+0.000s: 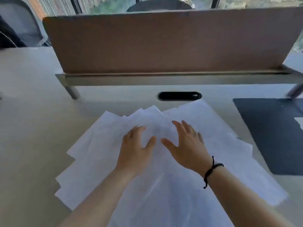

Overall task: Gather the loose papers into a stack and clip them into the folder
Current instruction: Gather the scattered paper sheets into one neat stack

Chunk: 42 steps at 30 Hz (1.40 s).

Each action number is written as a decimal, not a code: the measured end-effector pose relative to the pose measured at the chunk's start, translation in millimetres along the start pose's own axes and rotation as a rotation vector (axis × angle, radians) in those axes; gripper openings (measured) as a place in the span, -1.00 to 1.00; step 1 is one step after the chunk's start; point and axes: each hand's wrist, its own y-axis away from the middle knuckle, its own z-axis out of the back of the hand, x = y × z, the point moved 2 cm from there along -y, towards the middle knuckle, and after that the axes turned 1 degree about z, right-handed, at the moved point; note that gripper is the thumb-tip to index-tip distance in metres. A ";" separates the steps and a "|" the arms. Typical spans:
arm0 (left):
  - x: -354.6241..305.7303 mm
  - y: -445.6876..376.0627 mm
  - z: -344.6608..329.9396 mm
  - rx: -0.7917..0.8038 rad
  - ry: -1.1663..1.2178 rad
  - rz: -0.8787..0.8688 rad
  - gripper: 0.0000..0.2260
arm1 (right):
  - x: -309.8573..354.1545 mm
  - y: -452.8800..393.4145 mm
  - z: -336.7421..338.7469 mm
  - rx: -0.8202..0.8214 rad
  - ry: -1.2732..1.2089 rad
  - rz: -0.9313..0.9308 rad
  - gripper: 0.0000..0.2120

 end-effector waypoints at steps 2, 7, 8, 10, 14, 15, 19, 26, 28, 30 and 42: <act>20.2 3.7 -18.5 -0.040 -0.128 -0.082 -0.46 | -16.9 5.2 -26.4 -0.021 0.093 0.018 -0.23; 47.1 7.3 -42.2 -0.103 -0.364 -0.239 -0.34 | -35.9 19.3 -66.7 -0.169 0.199 0.077 -0.15; 46.1 5.8 -43.2 -0.089 -0.378 -0.245 -0.34 | -34.6 20.6 -67.1 -0.179 0.195 0.075 -0.14; 43.6 9.2 -41.4 -0.042 -0.416 -0.247 -0.34 | -30.3 28.9 -67.1 -0.172 0.192 0.060 -0.09; 44.1 34.0 -19.6 -0.025 -0.376 -0.219 -0.37 | -34.7 60.2 -56.9 -0.161 0.213 0.001 -0.03; 46.8 40.3 -8.4 -0.045 -0.370 -0.191 -0.38 | -39.1 69.0 -54.5 -0.148 0.224 -0.013 -0.02; 83.4 43.2 36.6 -0.135 -0.431 0.004 -0.25 | -62.0 88.5 -53.1 -0.141 0.278 -0.015 0.04; 94.4 49.7 51.9 -0.202 -0.431 0.113 -0.09 | -69.2 91.7 -38.0 -0.200 0.187 -0.001 -0.06; 91.5 49.3 52.0 -0.176 -0.371 0.129 -0.05 | -69.0 90.2 -36.9 -0.216 0.162 0.008 -0.05; 88.8 50.8 49.6 -0.143 -0.288 0.134 -0.06 | -69.5 89.2 -39.5 -0.202 0.165 0.025 0.00; 64.0 68.7 28.8 0.068 0.264 -0.062 -0.37 | -69.0 90.3 -36.6 -0.249 0.176 0.027 -0.06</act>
